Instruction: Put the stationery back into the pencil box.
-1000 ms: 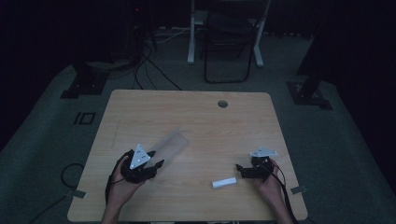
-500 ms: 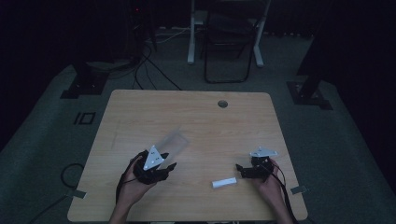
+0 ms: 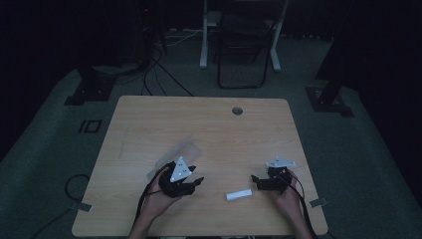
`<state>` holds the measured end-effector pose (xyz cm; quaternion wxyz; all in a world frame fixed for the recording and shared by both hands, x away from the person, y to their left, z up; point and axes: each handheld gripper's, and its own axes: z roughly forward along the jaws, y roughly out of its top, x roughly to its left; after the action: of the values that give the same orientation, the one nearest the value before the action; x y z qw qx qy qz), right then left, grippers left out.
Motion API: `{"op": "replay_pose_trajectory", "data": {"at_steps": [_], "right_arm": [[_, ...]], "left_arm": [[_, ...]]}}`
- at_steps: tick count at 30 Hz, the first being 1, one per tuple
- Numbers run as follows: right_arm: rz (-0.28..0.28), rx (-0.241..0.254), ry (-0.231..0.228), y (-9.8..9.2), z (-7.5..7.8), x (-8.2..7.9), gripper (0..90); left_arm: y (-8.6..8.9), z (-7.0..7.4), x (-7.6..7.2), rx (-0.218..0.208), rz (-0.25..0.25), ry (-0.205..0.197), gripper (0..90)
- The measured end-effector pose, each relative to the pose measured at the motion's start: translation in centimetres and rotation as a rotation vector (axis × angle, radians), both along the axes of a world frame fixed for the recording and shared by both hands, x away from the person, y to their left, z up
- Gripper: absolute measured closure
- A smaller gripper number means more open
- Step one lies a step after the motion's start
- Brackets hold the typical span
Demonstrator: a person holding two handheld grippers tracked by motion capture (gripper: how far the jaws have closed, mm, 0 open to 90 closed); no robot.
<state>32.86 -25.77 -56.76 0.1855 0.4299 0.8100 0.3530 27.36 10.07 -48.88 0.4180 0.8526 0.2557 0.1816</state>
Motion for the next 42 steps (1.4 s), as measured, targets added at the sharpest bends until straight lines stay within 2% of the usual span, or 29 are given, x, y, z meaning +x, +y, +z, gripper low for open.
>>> {"op": "replay_pose_trajectory", "data": {"at_steps": [5,10,13,20,21,22,26,32,34,38,40,42], "right_arm": [[-0.001,0.000,0.001,0.0,0.0,0.0,12.8],[0.000,0.000,0.000,0.0,0.0,0.0,12.8],[0.000,0.000,0.000,0.0,0.0,0.0,12.7],[0.000,0.000,0.000,0.0,0.0,0.0,12.7],[0.000,0.000,0.000,0.0,0.0,0.0,12.7],[0.001,0.000,-0.001,0.0,0.0,0.0,12.7],[-0.001,0.001,0.001,0.0,0.0,0.0,12.8],[-0.001,0.002,0.001,0.0,0.0,0.0,12.8],[-0.002,0.002,0.001,0.0,0.0,0.0,12.8],[-0.001,0.001,0.001,0.0,0.0,0.0,12.8],[-0.002,0.002,0.002,0.0,0.0,0.0,12.8],[-0.002,0.002,0.001,0.0,0.0,0.0,12.8]], "left_arm": [[-1.6,-0.6,0.3,0.005,-0.021,0.019,51.1],[-3.6,-1.3,0.3,0.018,-0.066,0.041,51.1],[-4.3,-1.6,0.3,0.021,-0.081,0.051,51.2],[-7.0,-2.9,0.3,0.036,-0.163,0.087,51.9],[-7.0,-2.9,0.3,0.036,-0.163,0.087,52.0],[-7.9,-3.3,0.4,0.055,-0.179,0.089,52.0],[-9.3,-4.0,0.5,0.083,-0.203,0.091,51.9],[-10.4,-4.4,0.6,0.078,-0.229,0.101,52.2],[-11.2,-4.7,0.7,0.092,-0.239,0.104,52.8],[-12.0,-5.0,0.5,0.091,-0.251,0.102,55.1],[-12.9,-5.3,0.6,0.124,-0.258,0.094,56.3],[-13.2,-5.5,0.8,0.120,-0.255,0.101,57.4]]}}
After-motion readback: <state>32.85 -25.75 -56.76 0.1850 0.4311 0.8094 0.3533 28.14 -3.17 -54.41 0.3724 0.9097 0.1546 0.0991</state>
